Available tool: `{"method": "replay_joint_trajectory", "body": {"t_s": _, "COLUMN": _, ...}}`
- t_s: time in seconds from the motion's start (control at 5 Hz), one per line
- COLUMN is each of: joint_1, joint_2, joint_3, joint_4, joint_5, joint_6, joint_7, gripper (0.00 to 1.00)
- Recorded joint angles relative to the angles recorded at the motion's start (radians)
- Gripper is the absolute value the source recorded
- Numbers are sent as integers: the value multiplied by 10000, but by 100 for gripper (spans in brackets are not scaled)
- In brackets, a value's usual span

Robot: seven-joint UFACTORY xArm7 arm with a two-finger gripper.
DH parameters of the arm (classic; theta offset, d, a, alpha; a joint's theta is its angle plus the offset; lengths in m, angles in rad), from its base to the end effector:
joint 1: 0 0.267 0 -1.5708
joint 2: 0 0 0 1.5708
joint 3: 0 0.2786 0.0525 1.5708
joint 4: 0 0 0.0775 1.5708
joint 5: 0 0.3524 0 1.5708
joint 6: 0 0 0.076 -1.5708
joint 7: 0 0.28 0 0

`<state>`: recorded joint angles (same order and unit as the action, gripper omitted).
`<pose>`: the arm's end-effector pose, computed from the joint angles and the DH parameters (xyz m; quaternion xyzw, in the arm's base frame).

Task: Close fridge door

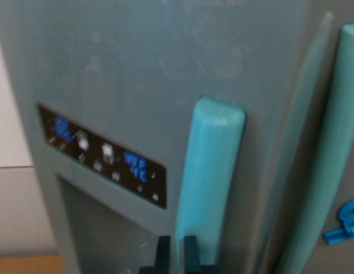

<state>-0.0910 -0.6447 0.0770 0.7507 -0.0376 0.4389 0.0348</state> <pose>0.5079 -0.0090 0.4360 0.8876 -0.0064 0.4592 0.0342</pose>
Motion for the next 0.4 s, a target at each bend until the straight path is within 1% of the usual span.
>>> {"method": "replay_joint_trajectory", "body": {"t_s": 0.2, "joint_1": 0, "joint_2": 0, "joint_3": 0, "joint_4": 0, "joint_5": 0, "joint_6": 0, "joint_7": 0, "gripper": 100}}
{"method": "replay_joint_trajectory", "body": {"t_s": 0.4, "joint_1": 0, "joint_2": 669, "joint_3": -181, "joint_4": 395, "joint_5": 0, "joint_6": -132, "joint_7": 0, "gripper": 100}}
